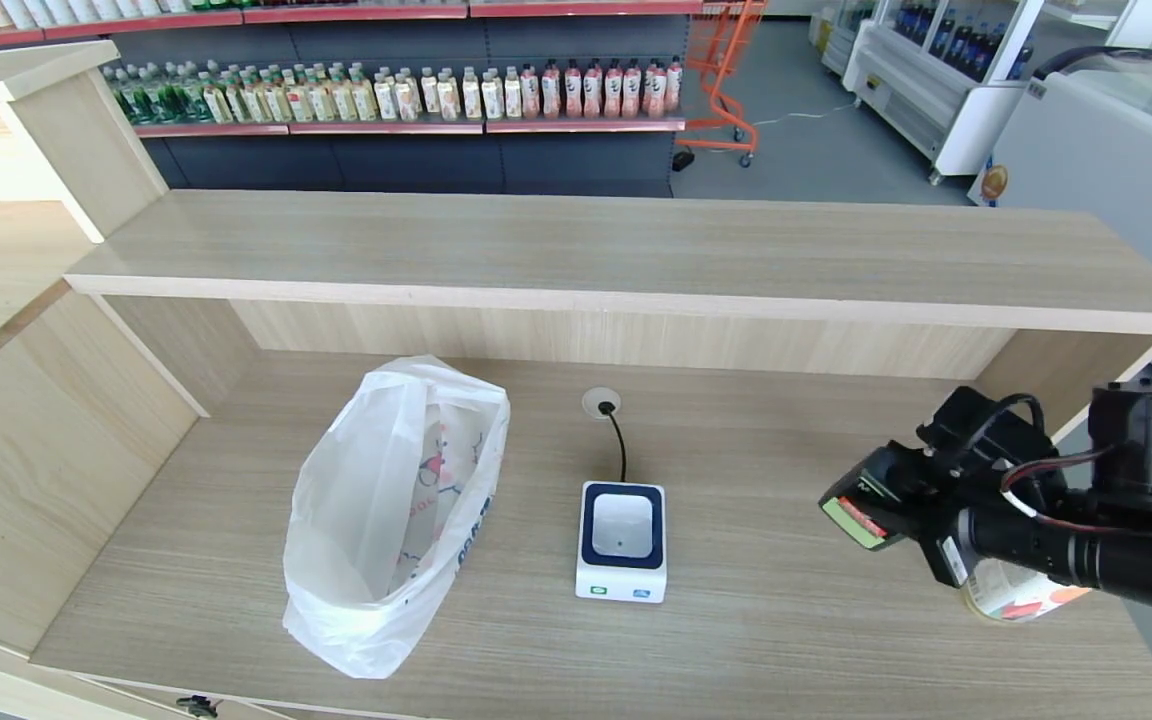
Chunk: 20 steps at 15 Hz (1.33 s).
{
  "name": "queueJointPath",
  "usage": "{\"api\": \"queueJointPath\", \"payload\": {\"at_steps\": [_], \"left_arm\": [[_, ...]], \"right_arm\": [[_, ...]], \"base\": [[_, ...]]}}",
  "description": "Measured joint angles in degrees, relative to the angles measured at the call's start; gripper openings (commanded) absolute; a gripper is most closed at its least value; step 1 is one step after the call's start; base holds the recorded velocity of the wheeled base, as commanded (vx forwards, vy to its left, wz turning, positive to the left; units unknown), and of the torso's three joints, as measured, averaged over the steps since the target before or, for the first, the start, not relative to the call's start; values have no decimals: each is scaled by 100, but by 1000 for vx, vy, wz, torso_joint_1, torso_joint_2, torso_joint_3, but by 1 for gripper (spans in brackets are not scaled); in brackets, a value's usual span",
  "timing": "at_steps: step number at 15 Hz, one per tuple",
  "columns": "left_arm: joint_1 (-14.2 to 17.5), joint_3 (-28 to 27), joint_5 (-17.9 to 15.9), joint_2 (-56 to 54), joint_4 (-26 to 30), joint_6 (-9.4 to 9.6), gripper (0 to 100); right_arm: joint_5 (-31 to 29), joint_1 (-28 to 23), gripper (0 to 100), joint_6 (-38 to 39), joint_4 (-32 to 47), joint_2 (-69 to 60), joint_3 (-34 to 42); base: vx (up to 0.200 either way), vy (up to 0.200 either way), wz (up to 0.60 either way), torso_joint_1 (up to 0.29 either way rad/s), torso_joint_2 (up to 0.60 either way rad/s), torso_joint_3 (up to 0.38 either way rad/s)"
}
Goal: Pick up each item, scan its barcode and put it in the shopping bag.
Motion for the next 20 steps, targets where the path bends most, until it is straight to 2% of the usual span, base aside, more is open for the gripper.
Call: {"api": "queueJointPath", "payload": {"at_steps": [3,4,6,8,9,10,14,15,20], "left_arm": [[0,0,0,0,0,0,100],[0,0,0,2,0,0,100],[0,0,0,2,0,0,100],[0,0,0,2,0,0,100],[0,0,0,2,0,0,100],[0,0,0,2,0,0,100],[-1,0,0,2,0,-2,100],[-1,0,0,0,0,0,100],[-1,0,0,2,0,-2,100]], "right_arm": [[94,-257,0,-2777,-78,-906,429],[343,-299,0,-3541,-85,-1074,495],[1044,-345,0,-5838,-6,-1334,602],[1431,-243,0,-7987,624,-1521,707],[1536,-6,0,-8621,1058,-1618,779],[1596,333,0,-9021,1328,-1688,837],[1681,2359,0,-10058,1726,-1871,992],[1681,2645,0,-10352,1773,-1896,1025],[1710,2916,0,-11236,1763,-1954,1091]], "base": [[0,0,0,0,0,0],[0,0,0,0,0,0],[0,0,0,0,0,0],[0,0,0,0,0,0],[0,0,0,0,0,0],[0,0,0,0,0,0],[0,0,0,0,0,0],[0,0,0,0,0,0],[0,0,0,0,0,0]]}}
